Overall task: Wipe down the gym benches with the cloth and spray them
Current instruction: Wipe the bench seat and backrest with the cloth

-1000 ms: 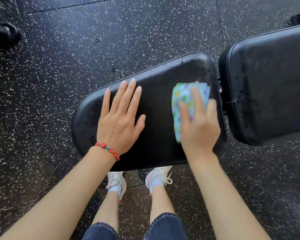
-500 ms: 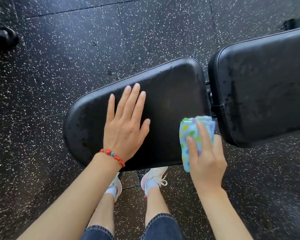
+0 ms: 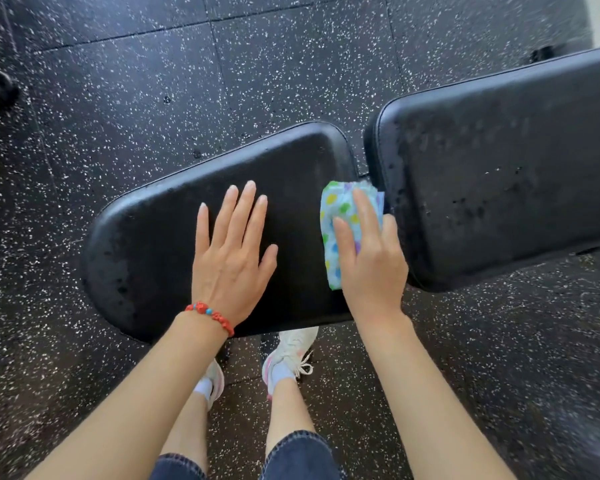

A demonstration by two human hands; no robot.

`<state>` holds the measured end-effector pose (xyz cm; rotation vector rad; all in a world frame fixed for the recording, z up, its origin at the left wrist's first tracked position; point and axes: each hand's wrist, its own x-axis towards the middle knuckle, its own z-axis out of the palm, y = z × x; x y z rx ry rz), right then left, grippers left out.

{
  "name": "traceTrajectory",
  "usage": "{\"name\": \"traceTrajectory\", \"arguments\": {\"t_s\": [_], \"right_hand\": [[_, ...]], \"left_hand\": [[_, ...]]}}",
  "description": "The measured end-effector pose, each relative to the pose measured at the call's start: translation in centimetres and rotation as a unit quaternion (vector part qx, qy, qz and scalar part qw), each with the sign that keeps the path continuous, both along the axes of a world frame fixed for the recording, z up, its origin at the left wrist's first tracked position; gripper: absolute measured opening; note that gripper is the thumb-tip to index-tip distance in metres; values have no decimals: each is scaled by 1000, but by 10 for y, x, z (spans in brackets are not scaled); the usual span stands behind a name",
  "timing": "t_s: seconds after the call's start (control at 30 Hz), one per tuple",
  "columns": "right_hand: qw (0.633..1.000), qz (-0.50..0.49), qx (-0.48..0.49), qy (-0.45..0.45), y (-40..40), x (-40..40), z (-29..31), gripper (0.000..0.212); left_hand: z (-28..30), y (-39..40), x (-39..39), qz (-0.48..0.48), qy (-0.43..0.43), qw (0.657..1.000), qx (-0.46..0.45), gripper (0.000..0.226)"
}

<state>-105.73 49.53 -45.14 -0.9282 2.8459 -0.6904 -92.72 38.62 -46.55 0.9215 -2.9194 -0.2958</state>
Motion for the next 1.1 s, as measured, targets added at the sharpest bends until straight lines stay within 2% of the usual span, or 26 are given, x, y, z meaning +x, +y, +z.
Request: {"name": "traceTrajectory", "arguments": {"t_s": [0.13, 0.3, 0.43, 0.53, 0.73, 0.8, 1.0, 1.1], "right_hand": [[998, 13, -4, -62, 43, -12, 15, 46], [998, -65, -25, -5, 78, -57, 17, 44], [996, -38, 18, 83, 84, -65, -2, 41], [990, -30, 16, 135, 65, -73, -9, 37], [990, -25, -8, 141, -22, -114, -9, 39], [989, -34, -7, 141, -30, -117, -11, 40], [991, -44, 29, 126, 24, -84, -11, 44], [990, -89, 37, 100, 57, -61, -8, 45]], "left_hand": [[10, 15, -18, 7, 17, 1000, 15, 55], [17, 36, -52, -14, 17, 999, 24, 55], [12, 40, -79, -31, 10, 999, 19, 56], [1, 33, -91, -39, -5, 999, 5, 56], [-6, 31, -91, -49, -14, 999, -10, 57], [-7, 30, -91, -50, -9, 999, -10, 57], [-6, 30, -91, -53, -14, 999, -7, 56], [-5, 30, -91, -54, -16, 998, -10, 56]]}}
